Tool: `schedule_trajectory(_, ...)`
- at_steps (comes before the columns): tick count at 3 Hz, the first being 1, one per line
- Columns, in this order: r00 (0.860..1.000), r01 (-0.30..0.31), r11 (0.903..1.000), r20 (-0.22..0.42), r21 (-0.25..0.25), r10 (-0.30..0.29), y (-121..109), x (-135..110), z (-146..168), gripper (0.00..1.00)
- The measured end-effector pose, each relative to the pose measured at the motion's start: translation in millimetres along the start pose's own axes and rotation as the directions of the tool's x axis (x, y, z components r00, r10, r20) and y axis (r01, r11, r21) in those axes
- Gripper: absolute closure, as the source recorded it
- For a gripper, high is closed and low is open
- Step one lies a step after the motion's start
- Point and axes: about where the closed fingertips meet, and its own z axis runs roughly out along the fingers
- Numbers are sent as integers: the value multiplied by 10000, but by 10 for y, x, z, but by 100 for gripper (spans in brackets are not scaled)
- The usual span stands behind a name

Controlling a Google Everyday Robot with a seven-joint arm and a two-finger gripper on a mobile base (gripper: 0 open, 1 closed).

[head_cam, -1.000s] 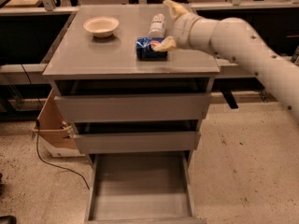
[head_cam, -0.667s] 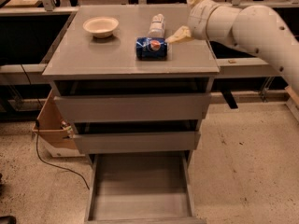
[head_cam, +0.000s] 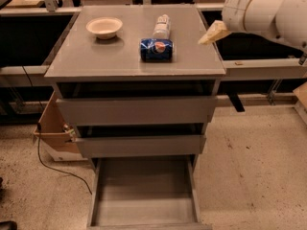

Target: Pick pepsi can from bottom drawer and place on counter

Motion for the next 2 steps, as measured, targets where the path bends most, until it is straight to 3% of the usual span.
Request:
schedule_trajectory(1, 9966, 626, 9980, -530, -126, -632, -3, 397, -386, 0)
schedule_trajectory(2, 9966, 626, 9980, -530, -126, -632, -3, 397, -386, 0)
